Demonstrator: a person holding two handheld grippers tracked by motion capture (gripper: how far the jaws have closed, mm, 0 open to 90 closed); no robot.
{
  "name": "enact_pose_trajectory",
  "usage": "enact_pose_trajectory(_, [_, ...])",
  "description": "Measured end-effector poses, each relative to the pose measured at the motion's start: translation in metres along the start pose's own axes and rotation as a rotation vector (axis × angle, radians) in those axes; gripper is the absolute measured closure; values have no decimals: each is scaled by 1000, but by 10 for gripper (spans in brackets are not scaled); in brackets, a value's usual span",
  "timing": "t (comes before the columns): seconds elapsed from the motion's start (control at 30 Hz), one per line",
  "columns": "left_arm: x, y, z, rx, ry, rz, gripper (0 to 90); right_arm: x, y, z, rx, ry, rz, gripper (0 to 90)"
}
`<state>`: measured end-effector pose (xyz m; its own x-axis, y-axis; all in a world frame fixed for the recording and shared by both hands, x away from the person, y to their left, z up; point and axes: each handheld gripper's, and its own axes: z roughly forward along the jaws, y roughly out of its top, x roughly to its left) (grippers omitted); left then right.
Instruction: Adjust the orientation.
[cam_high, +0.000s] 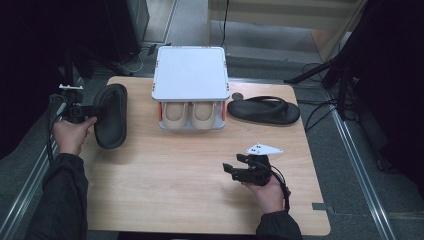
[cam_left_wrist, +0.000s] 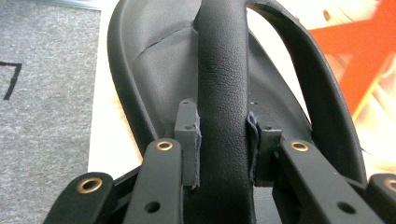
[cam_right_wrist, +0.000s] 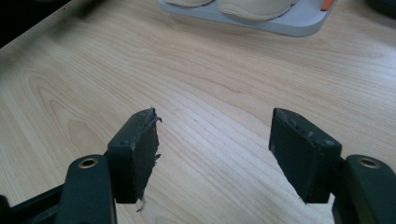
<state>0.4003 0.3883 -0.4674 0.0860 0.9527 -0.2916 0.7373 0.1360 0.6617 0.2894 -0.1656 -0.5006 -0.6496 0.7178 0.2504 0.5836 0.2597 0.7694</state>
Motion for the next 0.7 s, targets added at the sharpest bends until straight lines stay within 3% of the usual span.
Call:
enact_pose_trajectory(0.2, [-10, -11, -11, 5, -25, 12, 704, -1, 5, 5, 3, 4, -15, 330])
enact_pose_trajectory(0.33, [-21, -18, -20, 8, -21, 45, 704, -2, 9, 8, 0, 11, -23, 330])
enact_pose_trajectory(0.7, [-48, -39, -43, 14, -95, 62, 704, -5, 18, 16, 11, 14, -27, 330])
